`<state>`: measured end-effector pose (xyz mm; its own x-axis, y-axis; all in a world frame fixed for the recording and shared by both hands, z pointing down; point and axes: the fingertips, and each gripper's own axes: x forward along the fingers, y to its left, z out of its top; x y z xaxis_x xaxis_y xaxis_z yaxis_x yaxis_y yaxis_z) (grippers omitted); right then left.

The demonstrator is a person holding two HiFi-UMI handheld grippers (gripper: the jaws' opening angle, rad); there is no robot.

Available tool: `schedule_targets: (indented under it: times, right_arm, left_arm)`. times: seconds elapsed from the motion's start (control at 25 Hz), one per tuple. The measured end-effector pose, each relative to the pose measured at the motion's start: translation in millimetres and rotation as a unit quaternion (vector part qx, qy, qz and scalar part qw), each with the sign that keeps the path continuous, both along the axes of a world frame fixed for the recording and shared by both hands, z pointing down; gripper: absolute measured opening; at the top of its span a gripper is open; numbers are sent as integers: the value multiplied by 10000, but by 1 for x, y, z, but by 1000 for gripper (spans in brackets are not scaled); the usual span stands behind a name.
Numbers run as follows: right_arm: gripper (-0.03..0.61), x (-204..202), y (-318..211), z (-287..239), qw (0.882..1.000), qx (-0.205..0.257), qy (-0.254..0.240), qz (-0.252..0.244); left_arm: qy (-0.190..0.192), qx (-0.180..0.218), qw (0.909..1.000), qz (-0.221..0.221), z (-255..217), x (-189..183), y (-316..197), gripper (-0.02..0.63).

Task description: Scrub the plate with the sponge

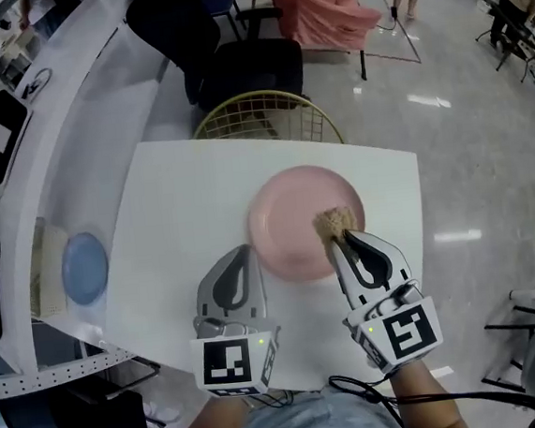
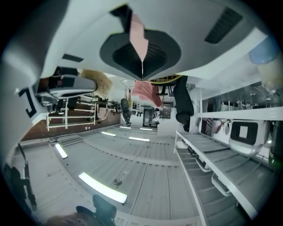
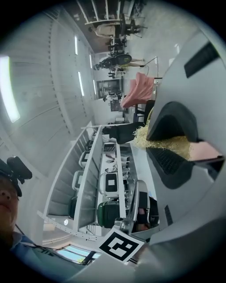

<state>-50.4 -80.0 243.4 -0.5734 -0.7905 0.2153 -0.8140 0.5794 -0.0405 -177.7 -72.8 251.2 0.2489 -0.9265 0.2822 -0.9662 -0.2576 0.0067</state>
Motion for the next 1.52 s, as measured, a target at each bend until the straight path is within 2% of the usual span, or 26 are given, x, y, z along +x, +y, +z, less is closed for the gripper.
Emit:
schedule_targets:
  times: [0.24, 0.36, 0.48, 0.8, 0.96, 1.04, 1.36, 1.52]
  right_arm:
    - [55, -8, -36, 51, 9984, -551, -45, 107]
    - [54, -11, -47, 71, 9976, -670, -99, 169]
    - [55, -13, -54, 92, 9949, -982, -52, 225]
    - [55, -17, -68, 124, 9929, -1167, -56, 240]
    - [55, -20, -71, 130, 9924, -1208, -123, 216]
    - [55, -21, -72, 130, 9919, -1235, -151, 247]
    - [55, -21, -71, 133, 9933, -1136, -22, 223]
    - [55, -21, -66, 137, 9909, -1334, 23, 179]
  left_arm:
    - [198, -546, 9983, 81, 59, -8, -42, 14]
    - [300, -897, 9955, 21, 89, -15, -52, 14]
    - [285, -1201, 9923, -36, 116, -21, -60, 14]
    - [525, -1583, 9860, -7, 153, -22, -76, 15]
    - [634, -1781, 9819, 58, 165, -19, -78, 64]
    - [665, -1861, 9803, 59, 169, -18, -78, 66]
    - [641, -2050, 9767, 29, 181, -17, -79, 66]
    - [598, -2072, 9765, 20, 183, -17, -81, 61]
